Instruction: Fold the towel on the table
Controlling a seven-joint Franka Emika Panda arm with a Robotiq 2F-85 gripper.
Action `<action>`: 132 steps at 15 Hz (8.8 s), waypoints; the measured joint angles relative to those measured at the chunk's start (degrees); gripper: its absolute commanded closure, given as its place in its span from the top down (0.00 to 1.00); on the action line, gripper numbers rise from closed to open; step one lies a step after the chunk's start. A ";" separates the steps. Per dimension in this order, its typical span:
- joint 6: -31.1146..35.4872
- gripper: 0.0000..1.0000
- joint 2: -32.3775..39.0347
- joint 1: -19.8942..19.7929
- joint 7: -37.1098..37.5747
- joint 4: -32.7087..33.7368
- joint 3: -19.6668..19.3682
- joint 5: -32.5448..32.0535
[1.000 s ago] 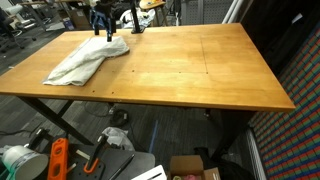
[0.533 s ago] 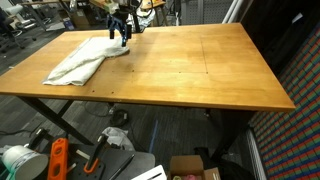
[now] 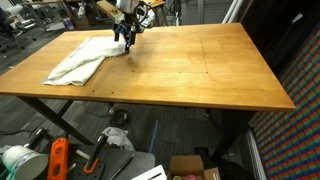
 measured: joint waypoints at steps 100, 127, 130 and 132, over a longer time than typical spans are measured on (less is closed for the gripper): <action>-0.06 0.01 -1.54 1.99 -4.04 -1.37 1.17 1.93; 5.26 0.01 -7.39 11.90 0.00 -4.85 4.96 0.49; 5.20 0.01 -6.98 13.50 3.91 -4.07 4.96 -0.50; 5.16 0.01 -6.69 14.48 5.93 -3.61 4.96 -0.95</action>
